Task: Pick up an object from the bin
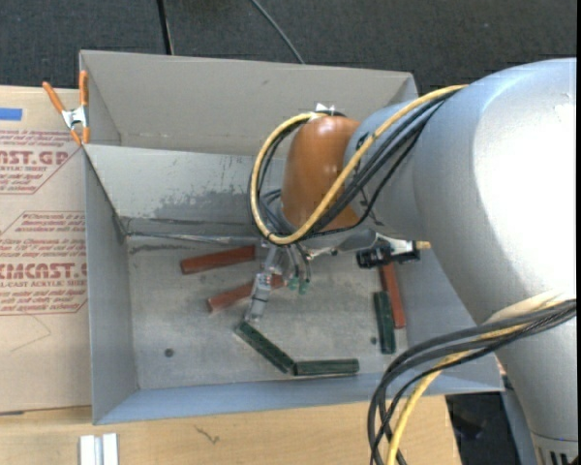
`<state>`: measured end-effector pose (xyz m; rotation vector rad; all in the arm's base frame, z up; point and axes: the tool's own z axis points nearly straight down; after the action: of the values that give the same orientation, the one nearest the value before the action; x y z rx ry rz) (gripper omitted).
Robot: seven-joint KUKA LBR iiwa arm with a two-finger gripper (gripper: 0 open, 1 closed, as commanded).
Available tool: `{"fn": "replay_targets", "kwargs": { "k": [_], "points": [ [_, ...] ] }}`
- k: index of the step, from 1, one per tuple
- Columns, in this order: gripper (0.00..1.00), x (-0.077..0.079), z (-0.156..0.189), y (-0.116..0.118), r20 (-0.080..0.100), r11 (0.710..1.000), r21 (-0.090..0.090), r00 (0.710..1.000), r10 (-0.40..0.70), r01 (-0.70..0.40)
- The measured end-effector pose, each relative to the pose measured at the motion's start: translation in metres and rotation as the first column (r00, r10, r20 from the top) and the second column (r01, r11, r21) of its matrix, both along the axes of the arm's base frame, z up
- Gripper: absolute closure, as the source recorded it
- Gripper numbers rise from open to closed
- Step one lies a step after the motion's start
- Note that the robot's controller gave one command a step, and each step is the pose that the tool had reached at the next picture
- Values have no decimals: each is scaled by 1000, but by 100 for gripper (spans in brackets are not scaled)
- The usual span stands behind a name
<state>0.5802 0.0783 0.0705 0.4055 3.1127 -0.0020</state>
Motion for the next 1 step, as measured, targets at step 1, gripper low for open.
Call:
{"fn": "replay_targets", "kwargs": {
  "k": [1],
  "points": [
    [0, 2, 0, 43, 2, 999, 4, 999, 32, -32]
  ]
}}
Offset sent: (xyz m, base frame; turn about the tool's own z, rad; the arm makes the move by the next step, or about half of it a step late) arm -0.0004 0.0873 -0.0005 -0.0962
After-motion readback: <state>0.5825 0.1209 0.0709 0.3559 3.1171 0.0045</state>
